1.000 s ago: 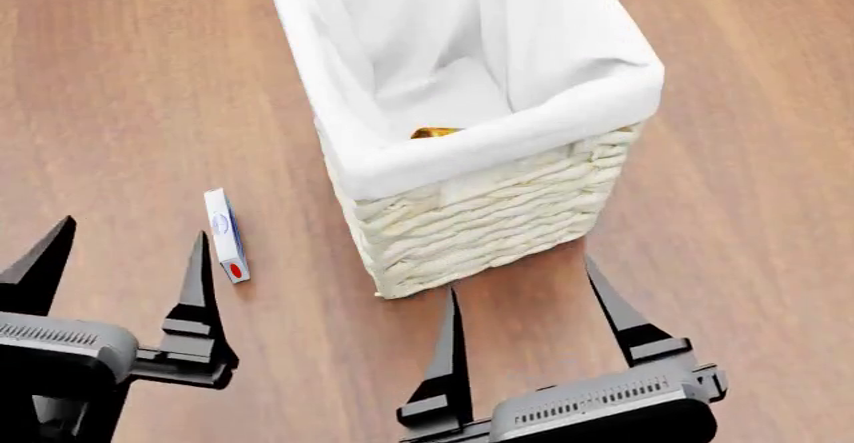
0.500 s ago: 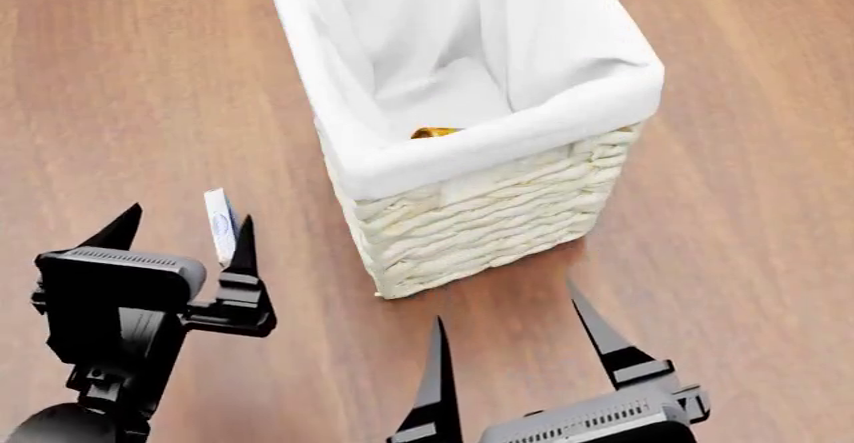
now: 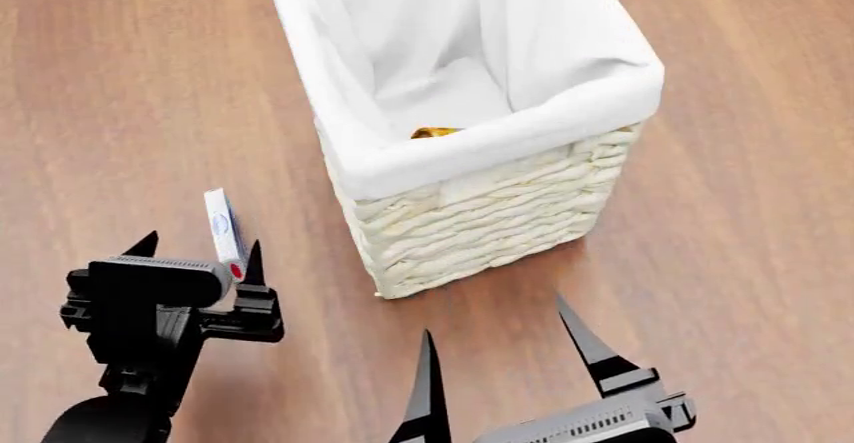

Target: Pick up the alphabet soup and the cream cheese box, and put them in the basket.

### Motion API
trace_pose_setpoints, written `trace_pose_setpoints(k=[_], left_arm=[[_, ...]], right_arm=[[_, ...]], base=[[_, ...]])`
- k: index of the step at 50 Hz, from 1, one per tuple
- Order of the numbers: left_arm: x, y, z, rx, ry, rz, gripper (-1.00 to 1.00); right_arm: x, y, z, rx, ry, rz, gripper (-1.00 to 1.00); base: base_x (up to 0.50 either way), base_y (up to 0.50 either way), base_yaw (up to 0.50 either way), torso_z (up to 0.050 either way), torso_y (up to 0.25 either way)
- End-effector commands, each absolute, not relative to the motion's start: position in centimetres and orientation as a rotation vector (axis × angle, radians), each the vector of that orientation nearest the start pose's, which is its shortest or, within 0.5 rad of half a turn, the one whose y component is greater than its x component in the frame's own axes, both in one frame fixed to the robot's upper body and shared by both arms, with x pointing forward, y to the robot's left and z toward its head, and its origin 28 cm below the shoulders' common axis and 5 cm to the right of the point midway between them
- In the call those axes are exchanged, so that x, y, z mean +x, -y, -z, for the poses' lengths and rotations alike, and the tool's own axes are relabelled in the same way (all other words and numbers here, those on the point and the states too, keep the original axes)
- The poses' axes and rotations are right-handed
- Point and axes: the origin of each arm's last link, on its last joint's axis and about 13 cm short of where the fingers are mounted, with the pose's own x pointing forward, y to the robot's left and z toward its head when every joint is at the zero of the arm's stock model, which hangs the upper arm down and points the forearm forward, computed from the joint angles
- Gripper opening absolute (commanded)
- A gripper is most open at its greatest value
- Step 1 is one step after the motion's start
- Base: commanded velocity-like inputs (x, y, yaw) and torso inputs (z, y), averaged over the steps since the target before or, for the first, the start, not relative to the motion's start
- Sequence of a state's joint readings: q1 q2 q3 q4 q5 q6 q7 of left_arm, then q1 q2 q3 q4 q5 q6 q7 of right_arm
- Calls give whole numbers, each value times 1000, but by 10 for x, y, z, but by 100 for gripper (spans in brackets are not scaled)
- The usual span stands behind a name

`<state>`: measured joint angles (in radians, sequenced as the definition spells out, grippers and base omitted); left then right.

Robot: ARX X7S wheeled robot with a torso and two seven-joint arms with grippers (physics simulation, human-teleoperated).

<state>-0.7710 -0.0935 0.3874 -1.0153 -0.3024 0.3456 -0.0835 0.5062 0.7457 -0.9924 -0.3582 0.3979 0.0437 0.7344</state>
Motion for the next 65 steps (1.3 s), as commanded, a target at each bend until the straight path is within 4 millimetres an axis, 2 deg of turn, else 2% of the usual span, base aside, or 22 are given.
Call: trace_pose_setpoints(k=[1, 17, 18, 33, 38, 45, 48, 52, 63, 65], left_arm=[[364, -207, -33, 43, 29, 45, 100], [365, -206, -34, 47, 31, 51, 100], [365, -206, -35, 44, 33, 50, -100], [363, -207, -36, 41, 40, 52, -100], [362, -207, -47, 6, 55, 62, -100], [370, -218, -104, 20, 199, 31, -100], [372, -223, -121, 26, 242, 22, -100], [378, -231, -157, 39, 316, 9, -100], [386, -238, -222, 57, 458, -16, -100], [387, -239, -242, 54, 502, -25, -100]], right_arm=[[219, 93, -99, -310, 282, -211, 100], [217, 94, -98, -308, 280, -212, 100], [217, 93, -98, -307, 279, -214, 100], [216, 93, -96, -303, 272, -218, 100], [216, 93, -96, -302, 273, -216, 100], [213, 93, -96, -293, 271, -216, 100], [213, 93, -96, -291, 271, -215, 100], [211, 93, -95, -290, 271, -217, 100], [212, 94, -97, -288, 272, -214, 100], [213, 94, -96, -287, 271, -214, 100]], base=[[0, 0, 0, 0, 0], [0, 0, 0, 0, 0], [0, 0, 0, 0, 0], [0, 0, 0, 0, 0], [0, 0, 0, 0, 0], [0, 0, 0, 0, 0], [0, 0, 0, 7, 3], [0, 0, 0, 0, 0], [0, 0, 0, 0, 1], [0, 0, 0, 0, 0]])
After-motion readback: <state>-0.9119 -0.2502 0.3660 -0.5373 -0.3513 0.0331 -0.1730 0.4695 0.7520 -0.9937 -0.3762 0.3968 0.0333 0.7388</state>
